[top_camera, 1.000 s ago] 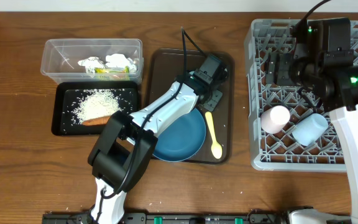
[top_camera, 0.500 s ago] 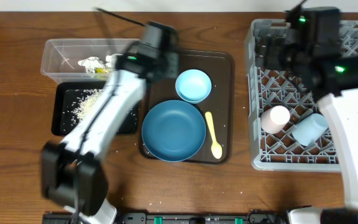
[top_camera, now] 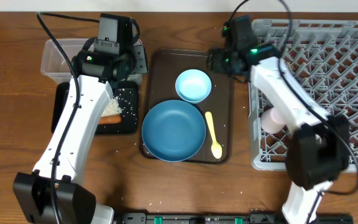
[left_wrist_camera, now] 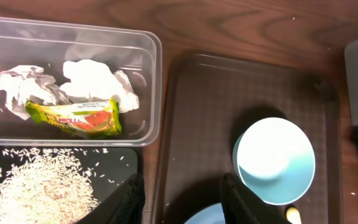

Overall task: Sort waste into correct bins and load items into the dishwasher rack
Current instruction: 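Reach the right gripper to the light-blue bowl and grasp its rim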

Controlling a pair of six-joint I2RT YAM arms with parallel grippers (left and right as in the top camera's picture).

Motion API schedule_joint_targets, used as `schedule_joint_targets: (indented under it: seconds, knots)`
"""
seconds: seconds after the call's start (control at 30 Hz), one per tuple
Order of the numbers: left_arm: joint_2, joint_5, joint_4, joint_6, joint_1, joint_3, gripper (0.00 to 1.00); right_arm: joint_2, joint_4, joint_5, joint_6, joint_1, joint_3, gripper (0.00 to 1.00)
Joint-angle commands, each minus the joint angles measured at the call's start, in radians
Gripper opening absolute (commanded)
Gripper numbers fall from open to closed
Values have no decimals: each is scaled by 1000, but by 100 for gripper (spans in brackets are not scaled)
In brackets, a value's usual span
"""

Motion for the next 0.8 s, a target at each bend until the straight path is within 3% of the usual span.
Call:
schedule_joint_targets:
  seconds: [0.0, 0.2, 0.6, 0.77]
  knots:
    - [4, -5, -6, -10, 2, 3, 43, 95, 11, 11, 63, 35, -1, 69]
    - [4, -5, -13, -10, 2, 3, 43, 204, 11, 11, 105, 54, -1, 54]
    - [5, -5, -21, -10, 2, 3, 44, 214, 18, 11, 102, 51, 2, 22]
    - [5, -5, -21, -10, 2, 3, 44, 214, 25, 11, 95, 51, 8, 19]
